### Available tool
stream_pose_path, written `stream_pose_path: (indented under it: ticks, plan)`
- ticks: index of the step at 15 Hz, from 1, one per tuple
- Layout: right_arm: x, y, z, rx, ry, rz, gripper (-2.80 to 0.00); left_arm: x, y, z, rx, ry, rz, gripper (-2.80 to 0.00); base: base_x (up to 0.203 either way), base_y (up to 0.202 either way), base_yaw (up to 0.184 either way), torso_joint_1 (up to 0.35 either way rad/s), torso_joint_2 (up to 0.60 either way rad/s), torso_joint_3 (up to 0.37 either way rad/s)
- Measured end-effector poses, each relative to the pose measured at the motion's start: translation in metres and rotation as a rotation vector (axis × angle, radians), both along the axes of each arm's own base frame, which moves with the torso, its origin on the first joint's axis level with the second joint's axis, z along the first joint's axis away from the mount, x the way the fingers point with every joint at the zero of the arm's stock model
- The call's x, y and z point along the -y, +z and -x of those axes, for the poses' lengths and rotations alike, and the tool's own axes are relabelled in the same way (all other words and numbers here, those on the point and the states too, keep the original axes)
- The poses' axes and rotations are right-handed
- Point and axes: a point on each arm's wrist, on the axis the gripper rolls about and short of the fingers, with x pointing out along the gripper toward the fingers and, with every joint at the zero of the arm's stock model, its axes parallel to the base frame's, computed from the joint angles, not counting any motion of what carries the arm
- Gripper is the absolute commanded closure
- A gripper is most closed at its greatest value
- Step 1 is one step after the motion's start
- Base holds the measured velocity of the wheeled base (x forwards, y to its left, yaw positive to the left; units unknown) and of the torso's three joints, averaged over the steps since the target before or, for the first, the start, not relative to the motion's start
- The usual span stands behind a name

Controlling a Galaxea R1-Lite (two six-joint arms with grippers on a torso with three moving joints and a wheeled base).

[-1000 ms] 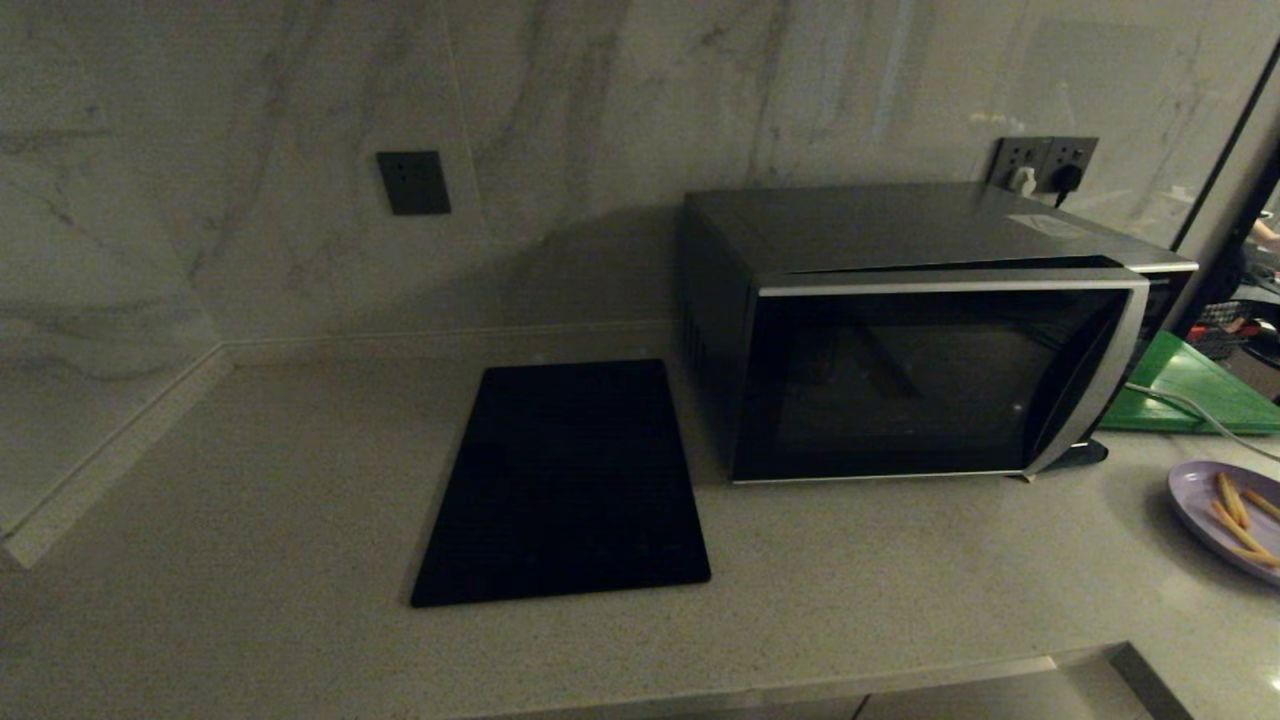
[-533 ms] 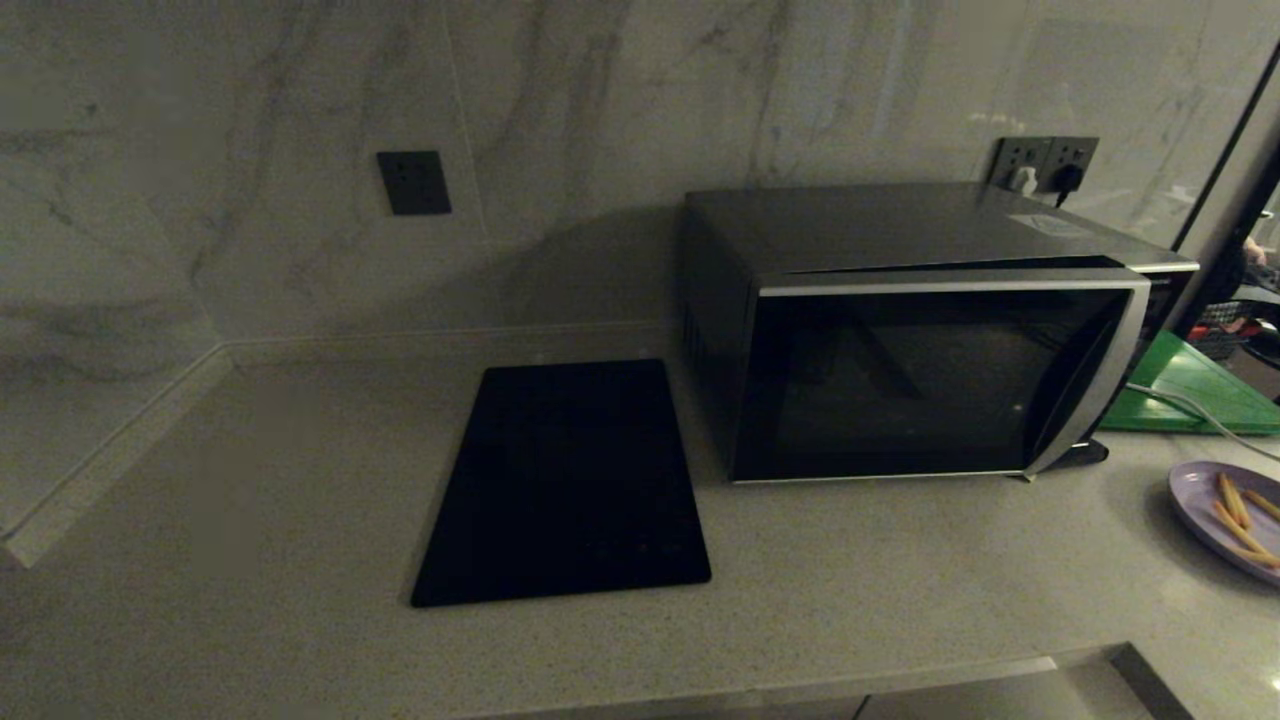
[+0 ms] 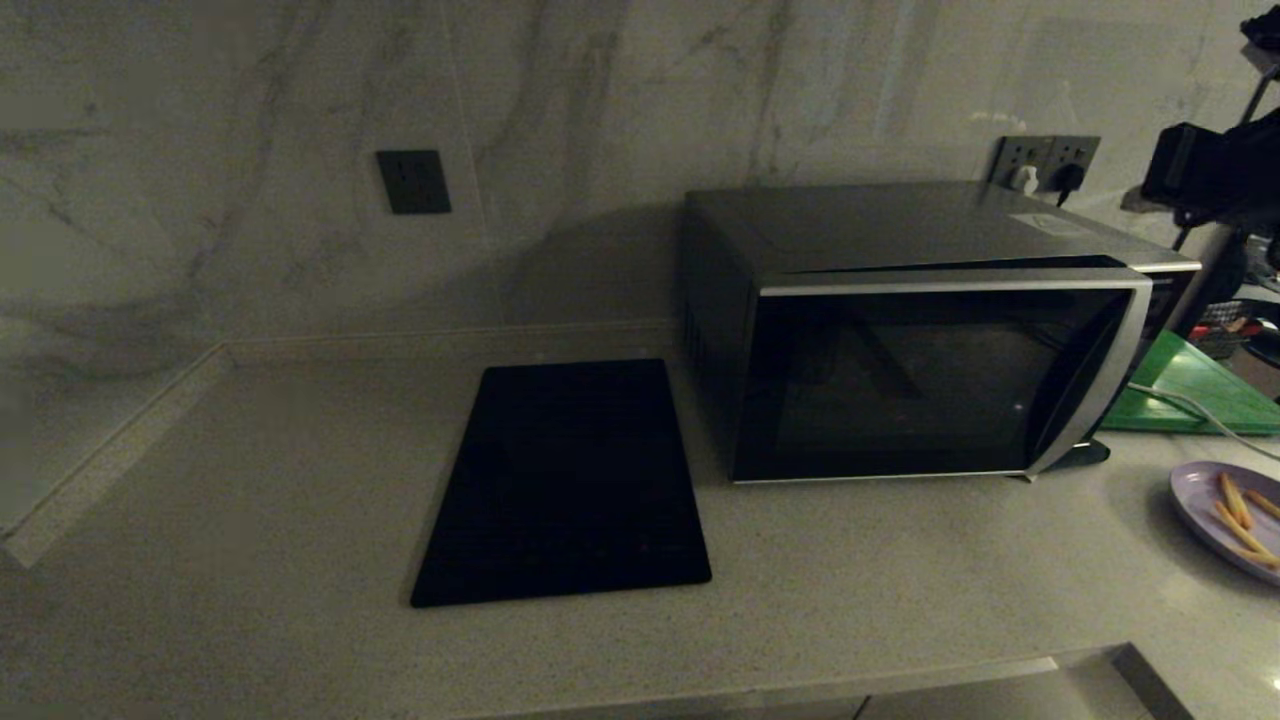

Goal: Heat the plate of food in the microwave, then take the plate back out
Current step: Open the microwave oven

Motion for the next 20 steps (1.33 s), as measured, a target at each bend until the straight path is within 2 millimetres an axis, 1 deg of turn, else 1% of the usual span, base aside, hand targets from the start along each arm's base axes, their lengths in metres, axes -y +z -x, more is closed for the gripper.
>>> stream_pose_path:
  ticks: [2, 4, 7, 10, 13, 15, 20]
  plan:
    - [0.004, -0.009, -0.023, 0.041, -0.035, 0.020, 0.00, 0.000, 0.000, 0.000, 0.000, 0.000, 0.000, 0.00, 0.000, 0.000, 0.000, 0.000, 0.00, 0.000]
    - [0.007, -0.017, -0.039, 0.069, -0.068, 0.049, 0.00, 0.000, 0.000, 0.000, 0.000, 0.001, 0.000, 0.00, 0.000, 0.000, 0.000, 0.000, 0.00, 0.000]
    - [0.010, -0.033, -0.054, 0.018, -0.109, 0.121, 0.00, 0.000, 0.000, 0.000, 0.000, 0.001, 0.000, 0.00, 0.000, 0.000, 0.000, 0.000, 0.00, 0.000]
    - [0.011, -0.045, -0.063, -0.021, -0.116, 0.134, 0.00, 0.000, 0.000, 0.000, 0.000, 0.001, 0.000, 0.00, 0.000, 0.000, 0.000, 0.000, 0.00, 0.000]
    - [0.011, -0.052, -0.064, -0.067, -0.117, 0.131, 0.00, 0.000, 0.000, 0.000, 0.000, 0.001, 0.000, 0.00, 0.000, 0.000, 0.000, 0.000, 0.00, 0.000]
    - [0.011, -0.055, -0.060, -0.114, -0.114, 0.125, 0.00, 0.000, 0.000, 0.000, 0.000, 0.000, 0.000, 0.00, 0.000, 0.000, 0.000, 0.000, 0.00, 0.000]
    - [0.007, -0.050, -0.035, -0.215, -0.105, 0.112, 0.00, 0.000, 0.000, 0.000, 0.000, 0.000, 0.000, 0.00, 0.000, 0.000, 0.000, 0.000, 0.00, 0.000]
